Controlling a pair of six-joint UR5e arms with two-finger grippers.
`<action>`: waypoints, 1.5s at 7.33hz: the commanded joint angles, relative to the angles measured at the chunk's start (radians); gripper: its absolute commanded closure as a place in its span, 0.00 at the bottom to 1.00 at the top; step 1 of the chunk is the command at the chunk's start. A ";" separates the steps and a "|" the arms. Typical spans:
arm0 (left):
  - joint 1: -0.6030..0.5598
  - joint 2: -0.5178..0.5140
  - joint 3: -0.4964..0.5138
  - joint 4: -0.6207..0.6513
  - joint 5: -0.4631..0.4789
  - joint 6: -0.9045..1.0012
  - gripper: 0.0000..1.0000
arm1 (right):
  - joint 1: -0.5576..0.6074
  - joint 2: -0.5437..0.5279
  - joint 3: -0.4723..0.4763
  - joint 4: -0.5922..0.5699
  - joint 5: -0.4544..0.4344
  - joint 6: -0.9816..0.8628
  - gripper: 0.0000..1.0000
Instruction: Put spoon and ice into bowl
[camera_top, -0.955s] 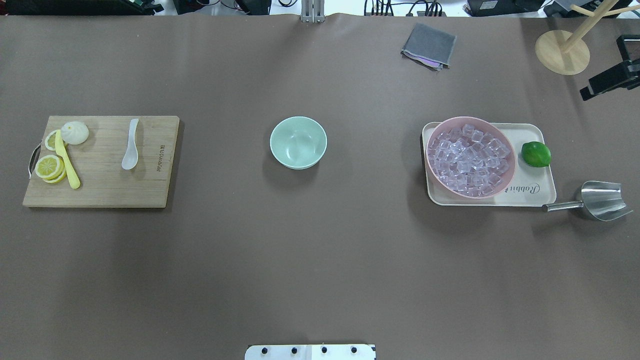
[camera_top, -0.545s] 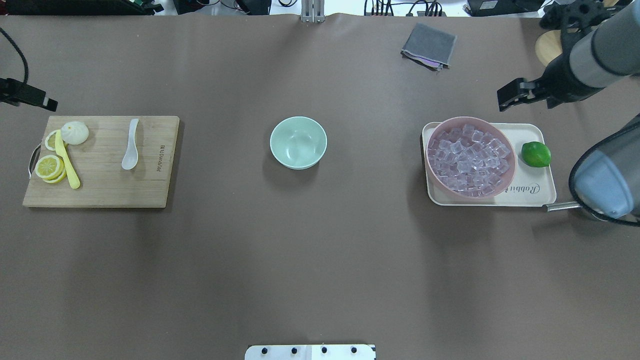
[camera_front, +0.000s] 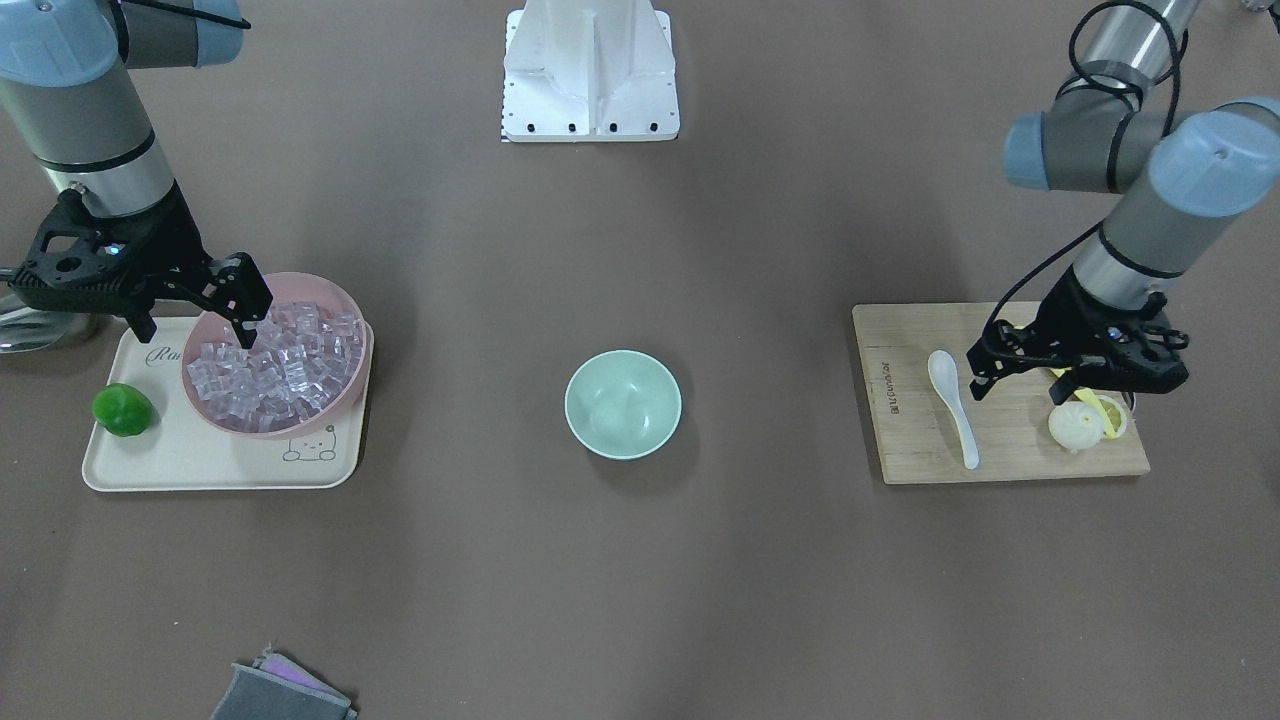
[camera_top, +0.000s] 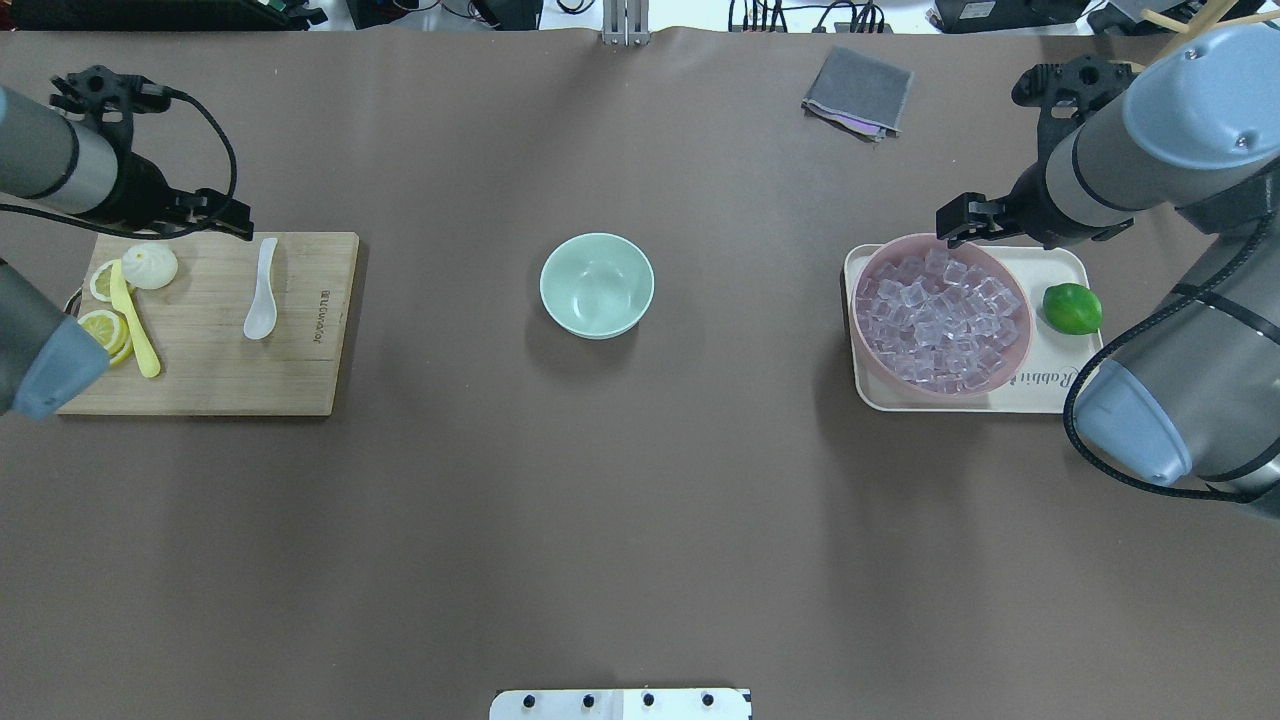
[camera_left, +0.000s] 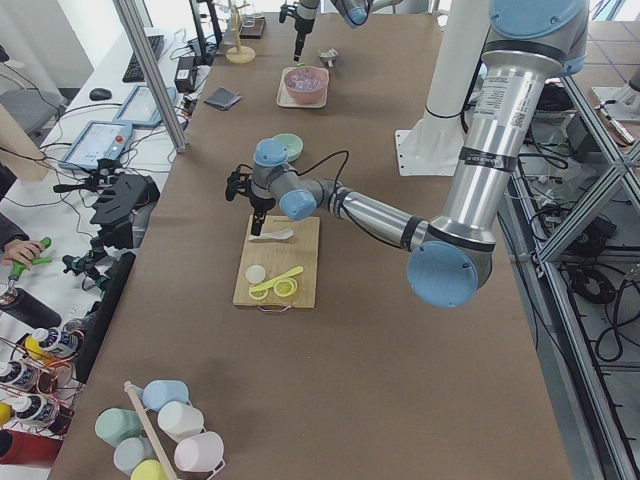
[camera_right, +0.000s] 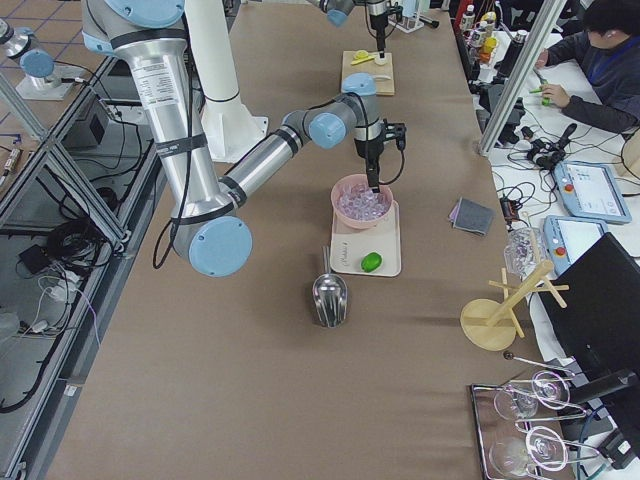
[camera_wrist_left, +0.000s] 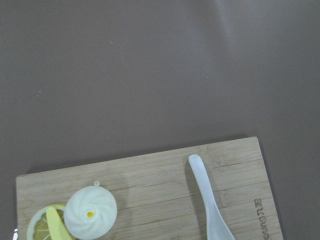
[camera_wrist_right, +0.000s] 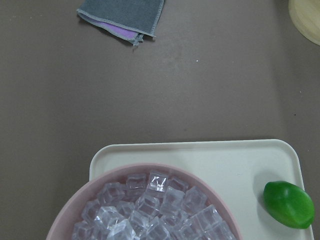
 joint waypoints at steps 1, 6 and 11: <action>0.034 -0.029 0.062 -0.017 0.047 -0.074 0.02 | -0.011 0.001 0.001 0.002 -0.017 0.028 0.01; 0.089 -0.032 0.185 -0.230 0.133 -0.183 0.32 | -0.016 -0.001 0.004 0.002 -0.020 0.028 0.01; 0.090 -0.032 0.177 -0.247 0.133 -0.183 0.92 | -0.017 -0.001 0.005 0.002 -0.020 0.028 0.00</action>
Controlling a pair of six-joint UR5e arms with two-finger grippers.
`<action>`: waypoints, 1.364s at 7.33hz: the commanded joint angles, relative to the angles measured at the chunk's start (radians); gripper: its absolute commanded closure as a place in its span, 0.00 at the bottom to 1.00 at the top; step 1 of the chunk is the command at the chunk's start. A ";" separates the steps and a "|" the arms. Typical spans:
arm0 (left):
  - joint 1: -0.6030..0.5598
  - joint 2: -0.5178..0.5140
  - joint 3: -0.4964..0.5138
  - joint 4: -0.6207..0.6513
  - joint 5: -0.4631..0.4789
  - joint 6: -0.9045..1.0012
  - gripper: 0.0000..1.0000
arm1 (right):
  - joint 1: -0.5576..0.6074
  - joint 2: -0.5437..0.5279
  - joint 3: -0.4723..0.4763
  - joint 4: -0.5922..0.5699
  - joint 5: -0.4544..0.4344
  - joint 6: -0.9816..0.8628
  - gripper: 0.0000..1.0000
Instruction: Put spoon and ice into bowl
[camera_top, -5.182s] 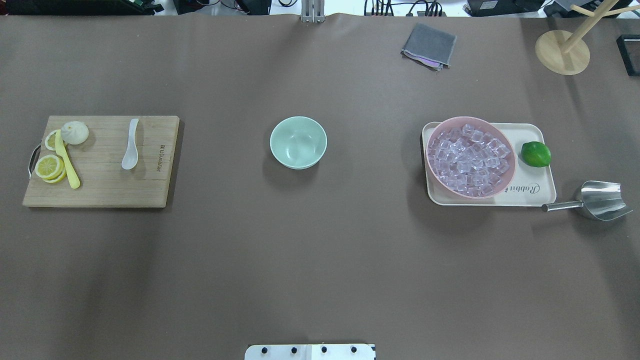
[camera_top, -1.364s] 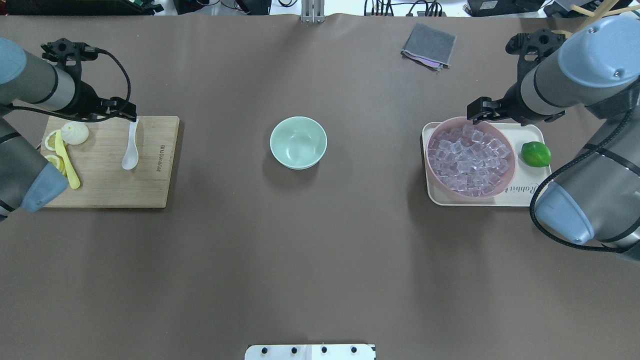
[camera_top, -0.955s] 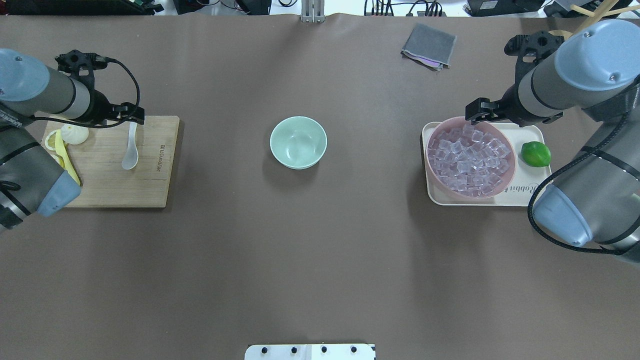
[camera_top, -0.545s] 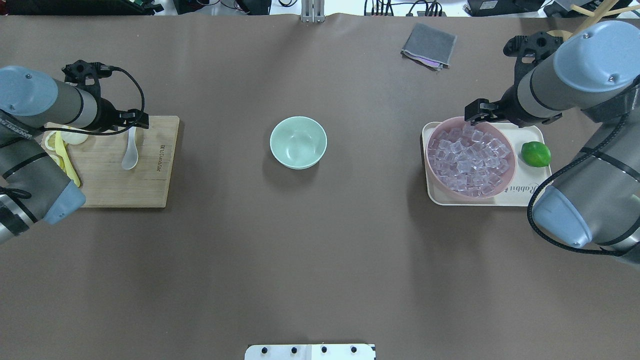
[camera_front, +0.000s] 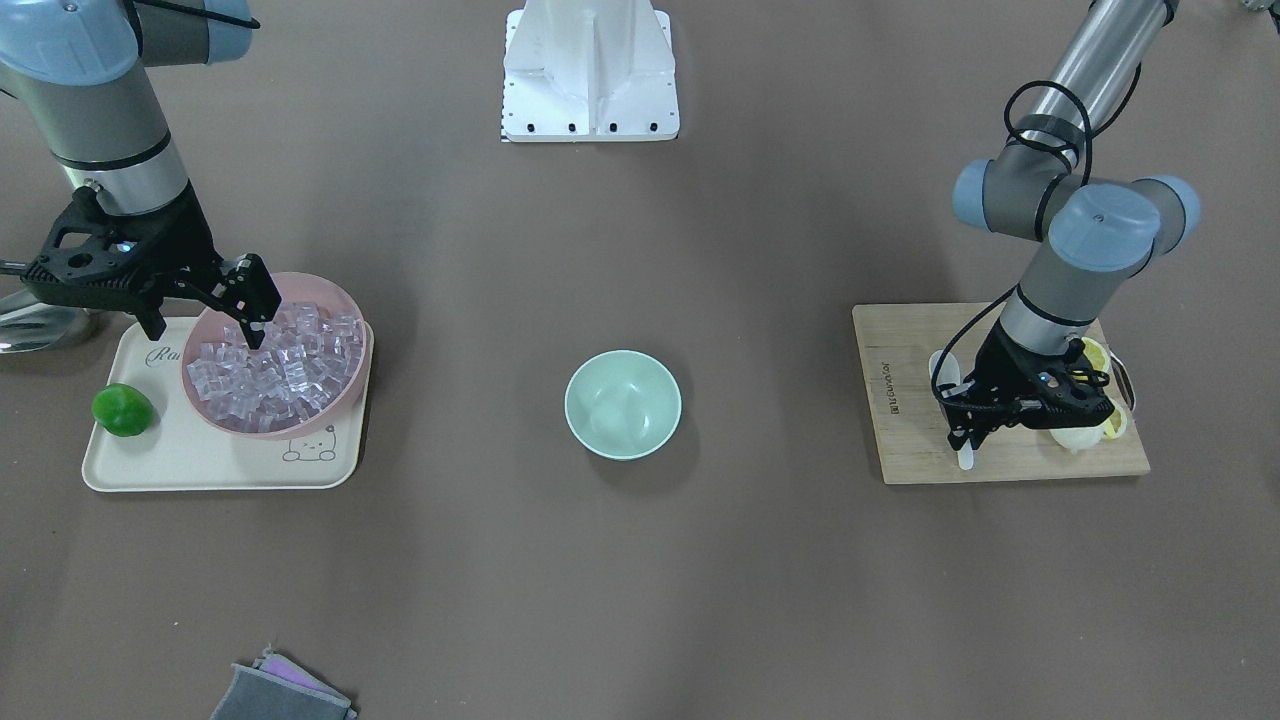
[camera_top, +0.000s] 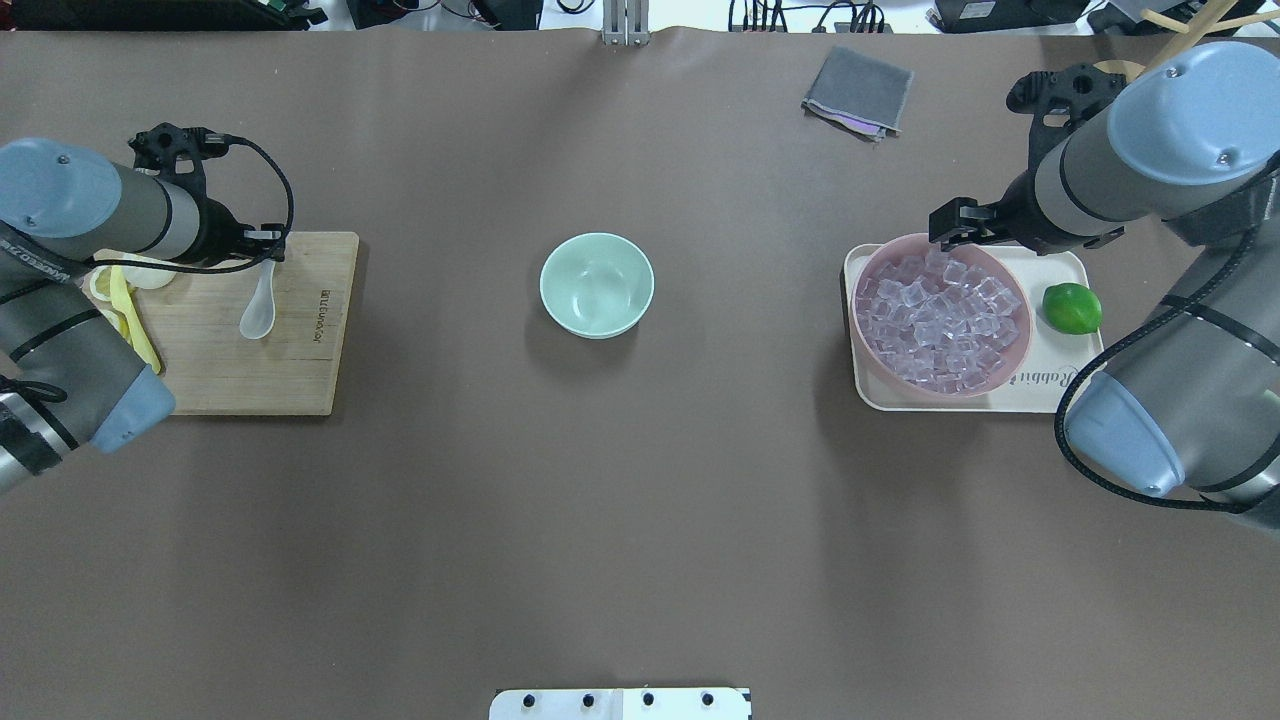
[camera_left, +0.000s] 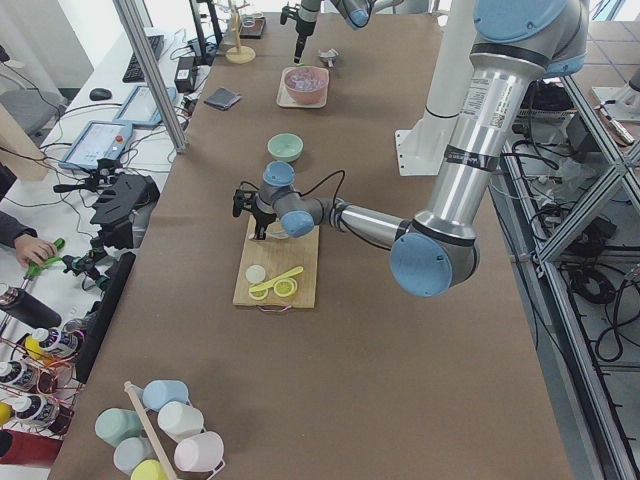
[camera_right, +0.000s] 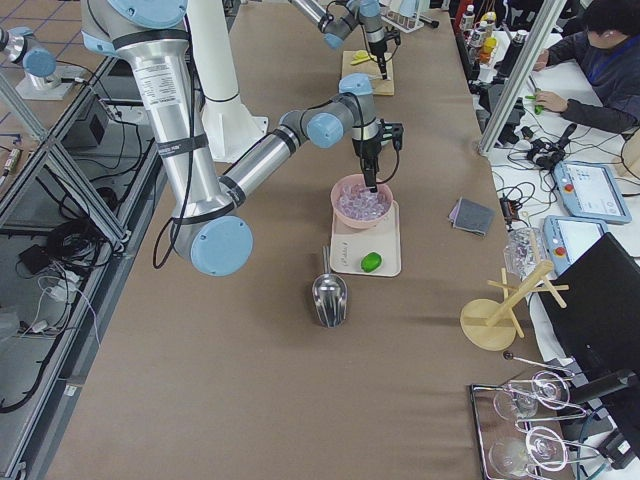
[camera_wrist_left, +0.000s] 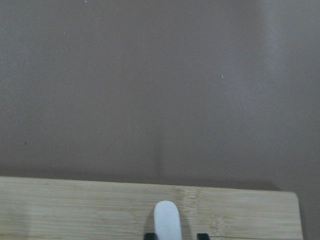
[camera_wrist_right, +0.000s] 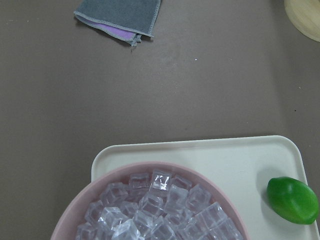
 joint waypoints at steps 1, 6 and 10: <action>-0.001 0.000 -0.025 -0.018 -0.004 -0.007 1.00 | -0.001 0.000 0.000 0.000 0.000 0.000 0.00; 0.101 -0.133 -0.116 -0.015 0.117 -0.601 1.00 | -0.002 -0.011 -0.003 0.000 -0.024 -0.003 0.01; 0.244 -0.293 -0.105 0.114 0.325 -0.806 1.00 | -0.033 -0.055 -0.006 0.176 -0.025 0.032 0.01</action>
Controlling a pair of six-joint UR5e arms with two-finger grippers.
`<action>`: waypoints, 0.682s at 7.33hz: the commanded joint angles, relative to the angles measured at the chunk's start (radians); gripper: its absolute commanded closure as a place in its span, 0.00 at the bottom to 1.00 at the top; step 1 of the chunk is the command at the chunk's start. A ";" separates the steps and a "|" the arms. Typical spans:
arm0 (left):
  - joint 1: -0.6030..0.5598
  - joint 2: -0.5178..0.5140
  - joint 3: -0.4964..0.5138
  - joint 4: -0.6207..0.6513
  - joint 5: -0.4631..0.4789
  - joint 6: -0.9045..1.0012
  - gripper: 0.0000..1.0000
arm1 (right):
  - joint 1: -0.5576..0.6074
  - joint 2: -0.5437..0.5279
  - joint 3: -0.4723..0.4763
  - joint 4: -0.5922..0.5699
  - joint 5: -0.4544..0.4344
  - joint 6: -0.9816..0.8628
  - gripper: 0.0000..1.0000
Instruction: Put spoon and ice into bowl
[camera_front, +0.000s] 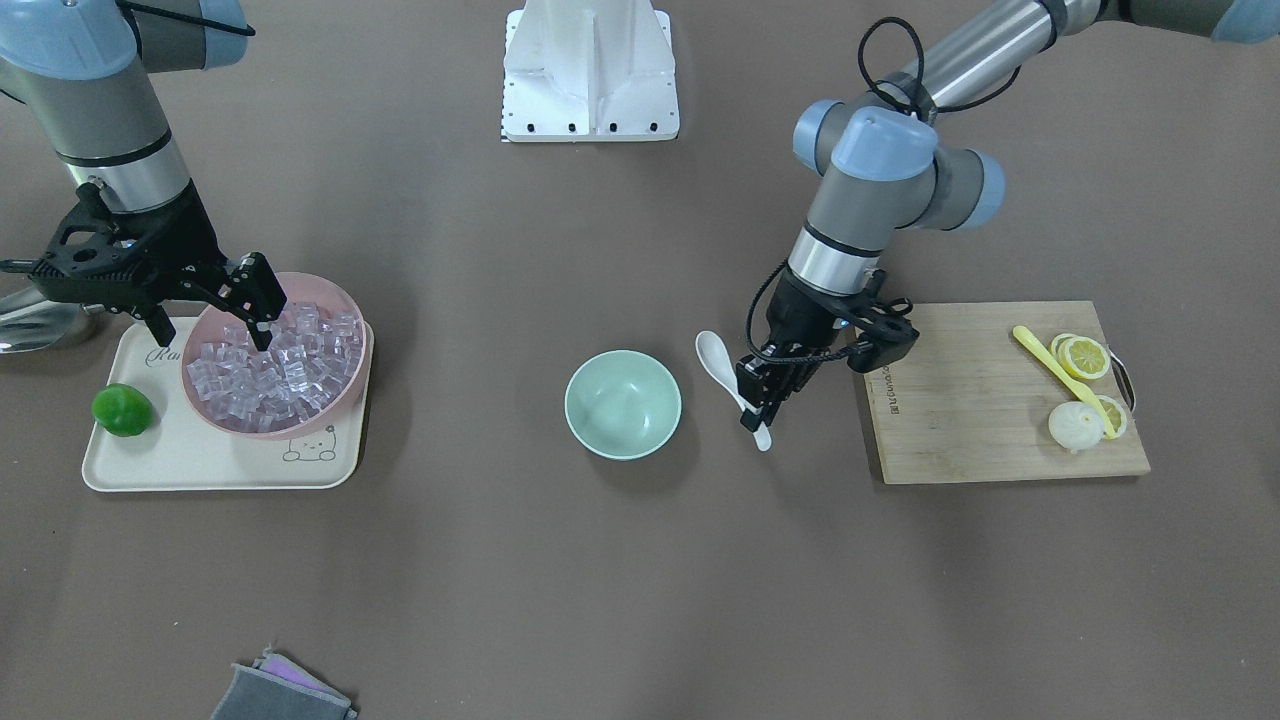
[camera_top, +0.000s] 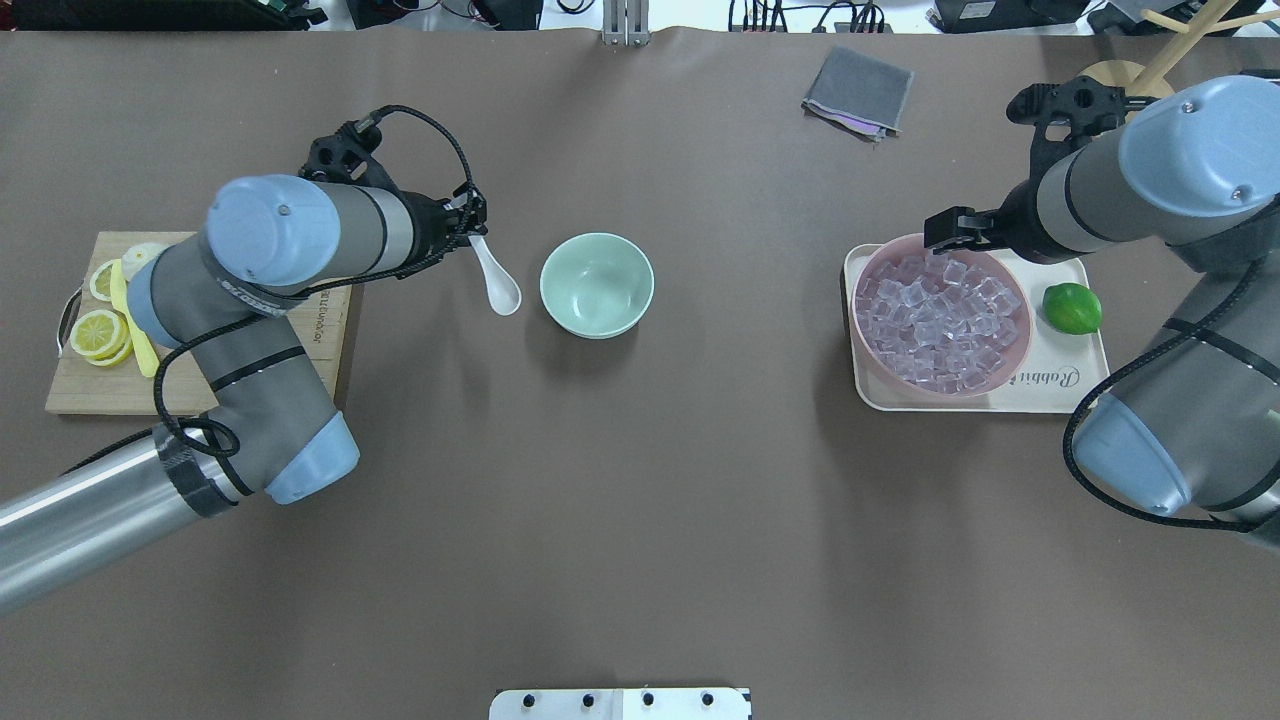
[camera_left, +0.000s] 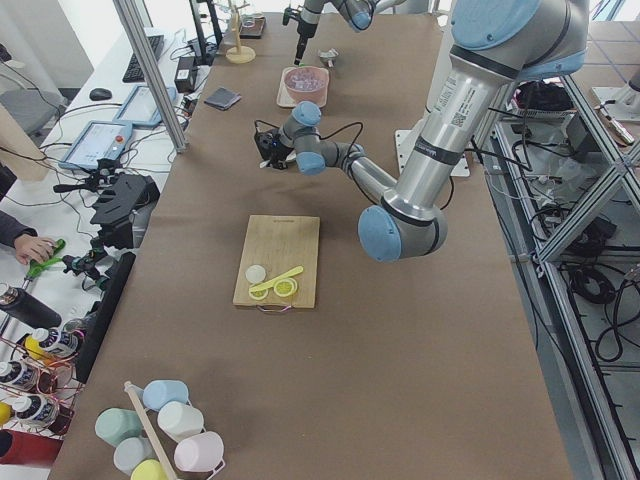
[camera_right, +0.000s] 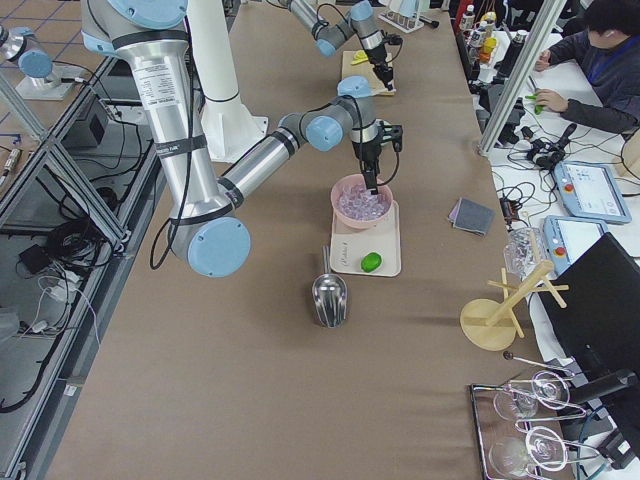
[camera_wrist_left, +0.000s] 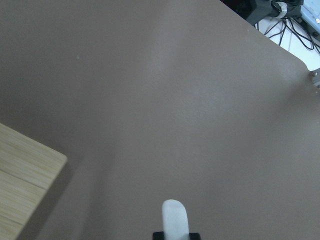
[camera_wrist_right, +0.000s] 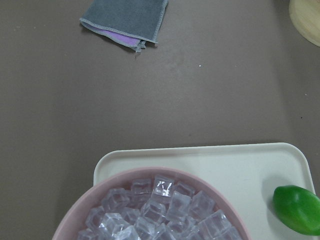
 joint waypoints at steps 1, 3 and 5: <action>0.031 -0.068 0.024 0.048 0.055 -0.090 1.00 | -0.013 -0.008 -0.001 0.030 -0.001 0.008 0.01; 0.067 -0.112 0.068 0.050 0.154 -0.130 0.97 | -0.035 -0.008 -0.002 0.033 -0.005 0.047 0.01; 0.092 -0.112 0.068 0.050 0.178 -0.120 0.74 | -0.066 -0.008 -0.002 0.033 -0.036 0.057 0.01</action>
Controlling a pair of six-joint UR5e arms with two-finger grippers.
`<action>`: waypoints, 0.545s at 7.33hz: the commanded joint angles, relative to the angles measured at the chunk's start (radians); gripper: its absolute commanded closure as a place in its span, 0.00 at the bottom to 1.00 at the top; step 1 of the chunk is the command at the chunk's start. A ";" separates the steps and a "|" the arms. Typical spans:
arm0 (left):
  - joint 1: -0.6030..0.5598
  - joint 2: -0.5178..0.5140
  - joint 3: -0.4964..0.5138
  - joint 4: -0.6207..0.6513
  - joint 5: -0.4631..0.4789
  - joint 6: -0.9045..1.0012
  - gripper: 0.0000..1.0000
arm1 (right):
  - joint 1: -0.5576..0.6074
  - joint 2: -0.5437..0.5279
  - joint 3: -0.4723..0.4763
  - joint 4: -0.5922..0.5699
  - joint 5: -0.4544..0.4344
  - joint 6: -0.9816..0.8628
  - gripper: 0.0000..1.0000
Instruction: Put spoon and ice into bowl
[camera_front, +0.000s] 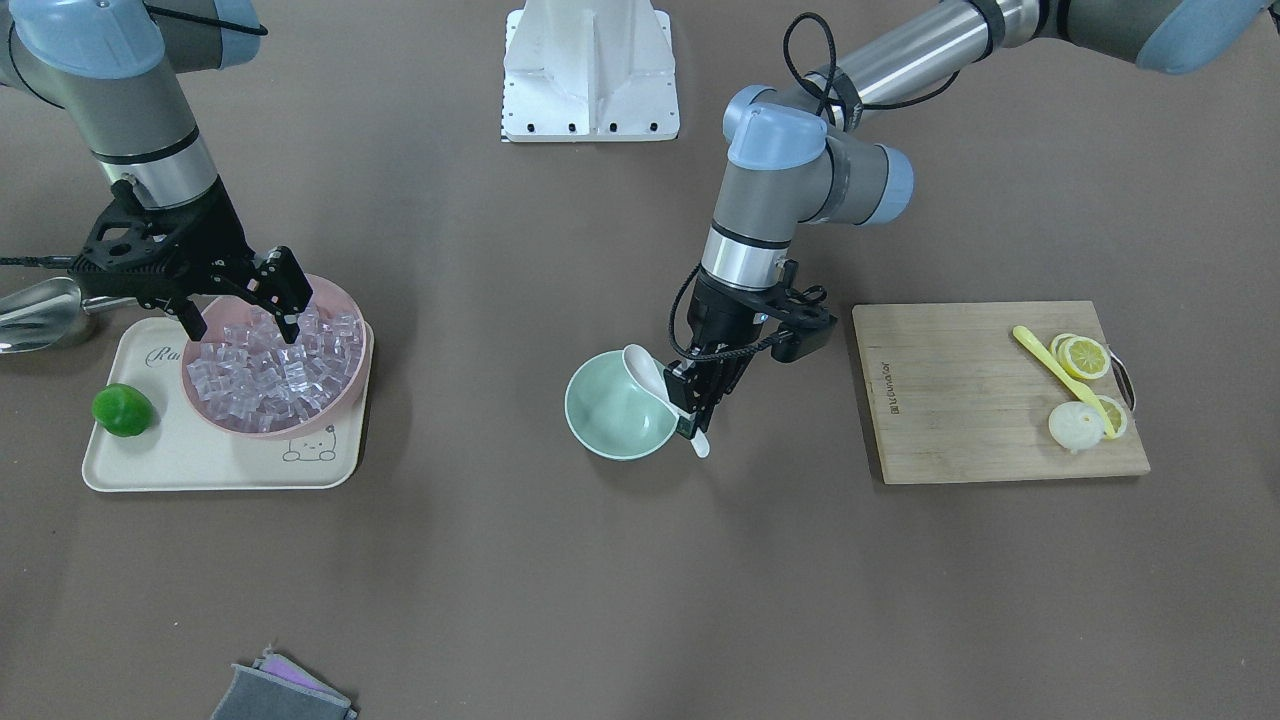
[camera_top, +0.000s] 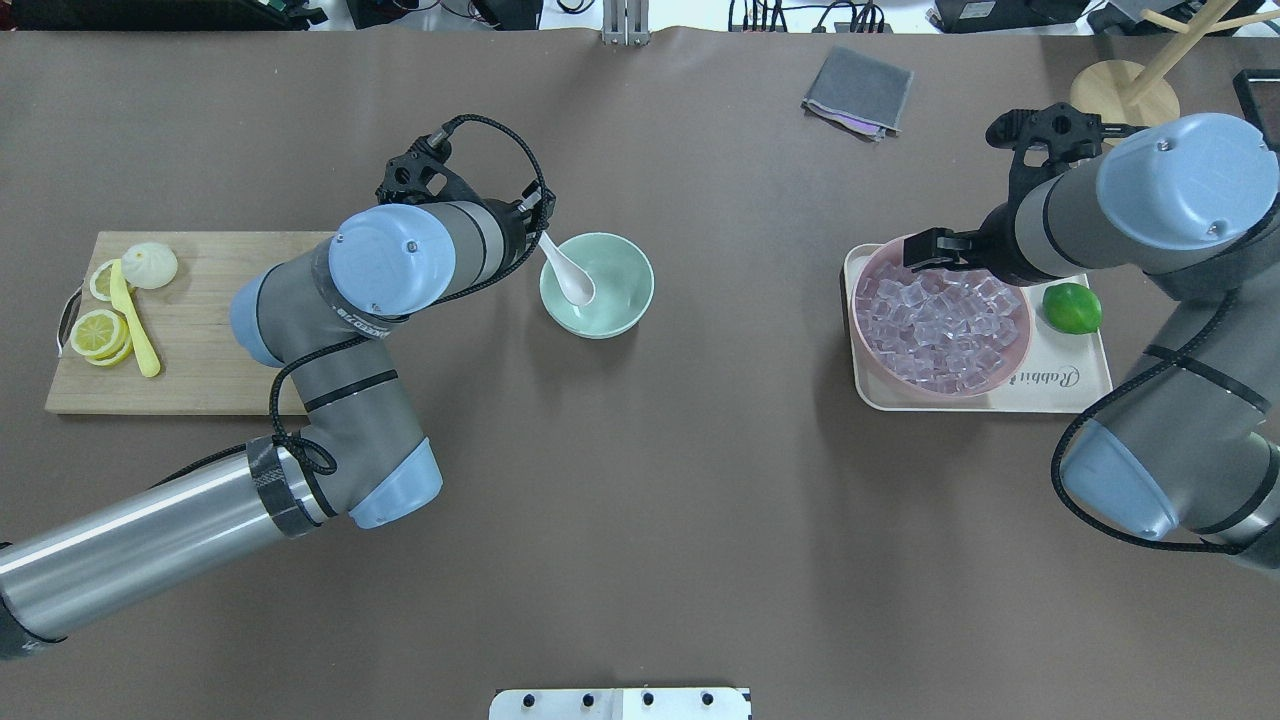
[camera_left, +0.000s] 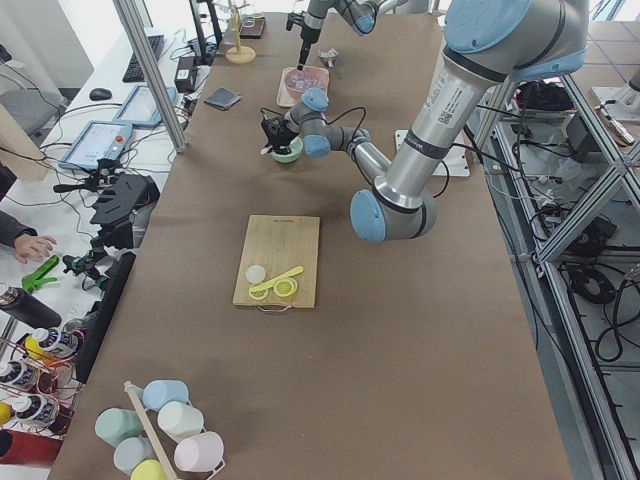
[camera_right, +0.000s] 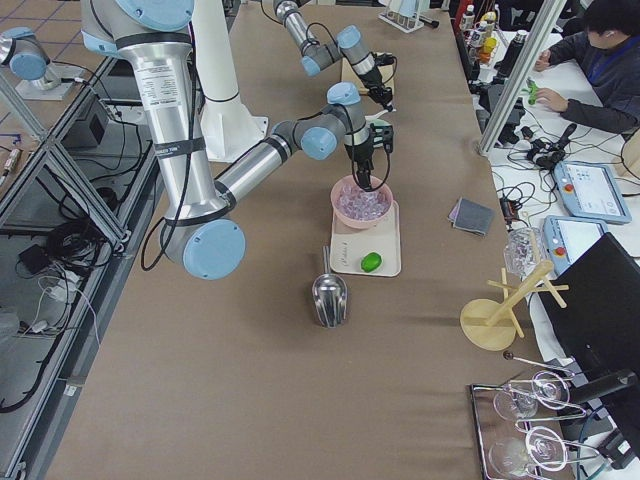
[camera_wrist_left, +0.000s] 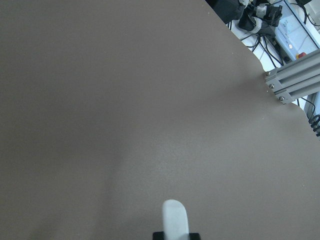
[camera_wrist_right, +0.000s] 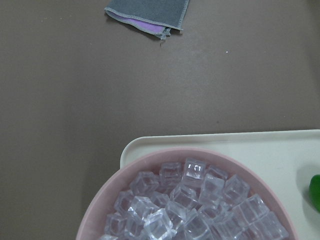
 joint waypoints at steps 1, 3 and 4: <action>0.023 0.002 0.003 0.001 0.016 0.014 0.55 | -0.030 -0.002 0.000 0.000 -0.026 0.028 0.01; 0.022 0.023 -0.034 0.000 0.007 0.289 0.01 | -0.041 0.000 0.000 0.000 -0.039 0.035 0.01; 0.007 0.080 -0.118 0.009 -0.064 0.381 0.01 | -0.047 -0.002 0.000 -0.001 -0.053 0.035 0.02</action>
